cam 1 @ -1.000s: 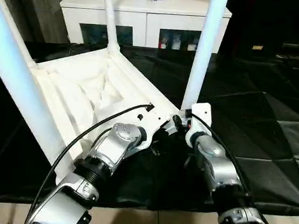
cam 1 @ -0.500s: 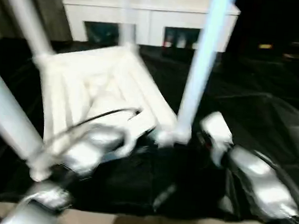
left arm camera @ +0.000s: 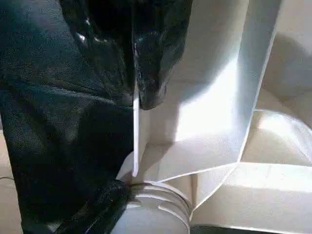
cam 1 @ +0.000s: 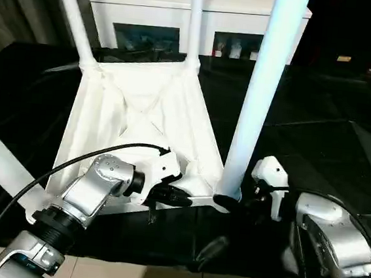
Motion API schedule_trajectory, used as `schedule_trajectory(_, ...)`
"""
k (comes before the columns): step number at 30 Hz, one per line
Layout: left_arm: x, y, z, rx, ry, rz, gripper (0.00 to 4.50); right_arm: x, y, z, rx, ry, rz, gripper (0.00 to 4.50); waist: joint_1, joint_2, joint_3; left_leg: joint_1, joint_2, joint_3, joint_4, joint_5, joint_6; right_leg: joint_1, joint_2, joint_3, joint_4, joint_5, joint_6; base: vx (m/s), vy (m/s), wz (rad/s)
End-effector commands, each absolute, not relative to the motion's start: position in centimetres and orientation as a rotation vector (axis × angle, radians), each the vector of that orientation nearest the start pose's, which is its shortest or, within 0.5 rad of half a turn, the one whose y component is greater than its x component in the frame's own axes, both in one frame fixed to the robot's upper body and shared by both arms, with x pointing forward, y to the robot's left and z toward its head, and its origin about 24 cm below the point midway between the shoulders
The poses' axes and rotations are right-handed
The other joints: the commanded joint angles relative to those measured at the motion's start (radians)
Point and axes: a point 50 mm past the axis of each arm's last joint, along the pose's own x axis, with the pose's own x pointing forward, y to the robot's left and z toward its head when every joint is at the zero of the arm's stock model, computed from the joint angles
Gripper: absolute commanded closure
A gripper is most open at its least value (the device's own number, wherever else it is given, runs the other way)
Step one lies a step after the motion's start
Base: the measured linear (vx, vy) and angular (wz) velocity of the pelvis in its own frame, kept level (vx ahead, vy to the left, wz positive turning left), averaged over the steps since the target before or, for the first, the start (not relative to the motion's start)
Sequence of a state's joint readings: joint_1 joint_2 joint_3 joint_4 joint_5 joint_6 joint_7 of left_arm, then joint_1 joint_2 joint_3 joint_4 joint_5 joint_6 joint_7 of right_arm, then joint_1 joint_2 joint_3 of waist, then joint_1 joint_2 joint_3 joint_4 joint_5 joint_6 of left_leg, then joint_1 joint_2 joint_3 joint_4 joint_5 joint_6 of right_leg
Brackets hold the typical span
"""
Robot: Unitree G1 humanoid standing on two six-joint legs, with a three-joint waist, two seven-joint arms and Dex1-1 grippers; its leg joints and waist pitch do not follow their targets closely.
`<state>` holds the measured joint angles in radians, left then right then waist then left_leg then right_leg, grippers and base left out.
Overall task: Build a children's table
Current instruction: Rotate leg to tighten
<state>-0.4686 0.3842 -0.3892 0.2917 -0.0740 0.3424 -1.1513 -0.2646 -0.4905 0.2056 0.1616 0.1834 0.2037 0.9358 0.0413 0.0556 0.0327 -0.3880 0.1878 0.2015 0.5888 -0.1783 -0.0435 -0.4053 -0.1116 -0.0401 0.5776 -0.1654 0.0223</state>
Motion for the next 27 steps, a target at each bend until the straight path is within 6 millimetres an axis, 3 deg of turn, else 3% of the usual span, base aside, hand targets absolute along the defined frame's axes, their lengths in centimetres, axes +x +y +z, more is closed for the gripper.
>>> schedule_trajectory(1, 28.5, 10.2, 5.6, 0.302, 0.483, -1.469, 4.5, 28.0, -16.6, 5.6, -0.265, 0.302, 1.043, 0.6, -0.003, -0.011, -0.055, 0.025, 0.035, -0.016, -0.079, -0.291, 0.035, 0.037, -0.021, 0.02, -0.057, -0.215, -0.23, 0.0, 0.0, 0.0)
schedule_trajectory(16, 28.3, 10.7, 5.4, 0.291, 0.517, -1.474, 4.5, 27.5, -17.0, 4.8, -0.212, 0.362, 1.065, 1.79, -0.004, -0.01, -0.06, 0.024, 0.033, -0.015, -0.072, -0.247, 0.057, 0.042, -0.019, 0.018, -0.049, -0.146, -0.258, 0.0, 0.0, 0.0)
schedule_trajectory(20, 28.5, 10.7, 5.3, 0.297, 0.506, -1.45, 4.5, 27.6, -17.1, 4.1, -0.211, 0.399, 1.02, 1.85, -0.004, -0.01, -0.059, 0.024, 0.033, -0.015, -0.072, -0.244, 0.058, 0.043, -0.02, 0.018, -0.048, -0.144, -0.26, 0.0, 0.0, 0.0)
schedule_trajectory(23, 28.9, 10.6, 5.2, 0.305, 0.489, -1.399, 4.5, 27.8, -17.1, 3.7, -0.216, 0.416, 0.971, 1.87, -0.007, -0.01, -0.056, 0.024, 0.032, -0.015, -0.074, -0.268, 0.047, 0.042, -0.02, 0.017, -0.052, -0.182, -0.253, 0.0, 0.0, 0.0)
schedule_trajectory(27, 31.2, 9.8, 4.6, 0.328, 0.468, -1.143, 4.5, 29.6, -16.4, 2.2, -0.202, 0.436, 0.689, 1.87, -0.021, -0.014, -0.051, 0.027, 0.027, -0.018, -0.079, -0.348, -0.009, 0.034, -0.019, 0.016, -0.066, -0.331, -0.208, -0.013, 0.0, -0.01)
